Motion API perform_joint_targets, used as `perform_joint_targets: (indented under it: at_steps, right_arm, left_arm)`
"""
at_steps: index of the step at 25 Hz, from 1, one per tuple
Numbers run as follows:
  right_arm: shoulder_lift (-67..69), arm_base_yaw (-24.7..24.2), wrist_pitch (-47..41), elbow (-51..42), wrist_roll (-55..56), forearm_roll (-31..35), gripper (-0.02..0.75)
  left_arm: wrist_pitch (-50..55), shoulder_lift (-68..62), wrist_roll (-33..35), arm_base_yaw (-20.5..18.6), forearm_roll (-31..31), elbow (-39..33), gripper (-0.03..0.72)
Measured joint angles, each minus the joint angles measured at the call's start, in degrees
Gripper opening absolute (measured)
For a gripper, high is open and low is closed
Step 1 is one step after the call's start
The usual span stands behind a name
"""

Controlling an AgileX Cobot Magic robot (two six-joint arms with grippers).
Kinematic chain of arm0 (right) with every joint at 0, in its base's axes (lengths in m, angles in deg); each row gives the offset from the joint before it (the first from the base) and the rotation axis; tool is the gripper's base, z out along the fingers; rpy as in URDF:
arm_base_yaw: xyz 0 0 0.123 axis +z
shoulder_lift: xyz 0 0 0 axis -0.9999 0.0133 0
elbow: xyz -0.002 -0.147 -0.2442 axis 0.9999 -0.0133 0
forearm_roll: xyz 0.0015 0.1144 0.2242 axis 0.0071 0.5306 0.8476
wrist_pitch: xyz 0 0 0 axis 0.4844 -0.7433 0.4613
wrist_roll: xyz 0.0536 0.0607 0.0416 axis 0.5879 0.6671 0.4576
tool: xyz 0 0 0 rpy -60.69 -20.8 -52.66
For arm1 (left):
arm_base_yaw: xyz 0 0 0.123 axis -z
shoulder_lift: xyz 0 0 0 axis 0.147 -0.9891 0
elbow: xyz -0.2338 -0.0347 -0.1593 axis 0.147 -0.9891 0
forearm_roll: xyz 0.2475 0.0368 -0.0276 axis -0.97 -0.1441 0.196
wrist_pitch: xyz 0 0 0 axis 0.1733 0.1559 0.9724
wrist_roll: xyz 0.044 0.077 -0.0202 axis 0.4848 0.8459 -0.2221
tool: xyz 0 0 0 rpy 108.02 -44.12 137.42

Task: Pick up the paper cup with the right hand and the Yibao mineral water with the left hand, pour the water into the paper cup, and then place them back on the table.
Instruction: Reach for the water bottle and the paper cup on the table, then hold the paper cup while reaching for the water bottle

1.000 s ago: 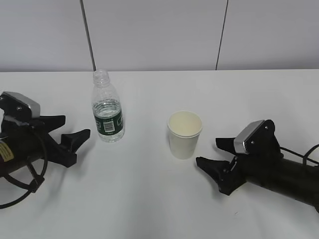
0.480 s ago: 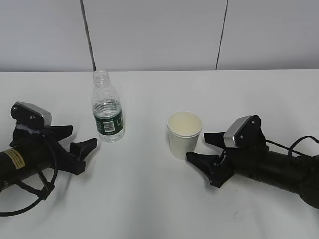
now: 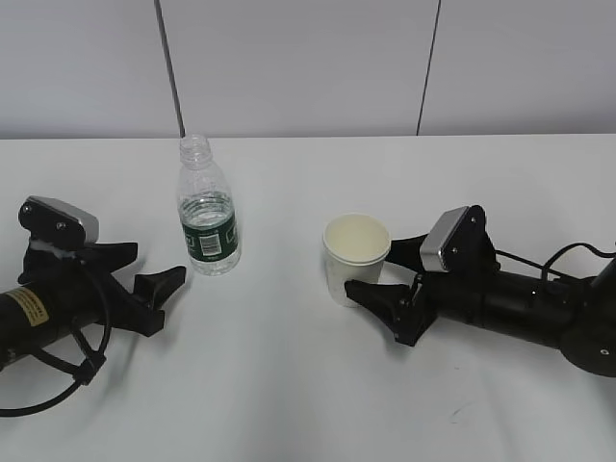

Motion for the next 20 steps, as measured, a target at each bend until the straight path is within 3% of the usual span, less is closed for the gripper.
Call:
perform_joint_targets:
  at_steps: [11, 20]
  right_arm:
    - [0.1, 0.5, -1.3, 3.2, 0.5, -5.2, 0.587]
    - [2.2, 3.1, -1.7, 5.7, 0.6, -5.2, 0.587]
  left_arm:
    - [0.0, 0.0, 0.0, 0.0, 0.0, 0.0, 0.505]
    - [0.0, 0.0, 0.0, 0.0, 0.2, 0.0, 0.505]
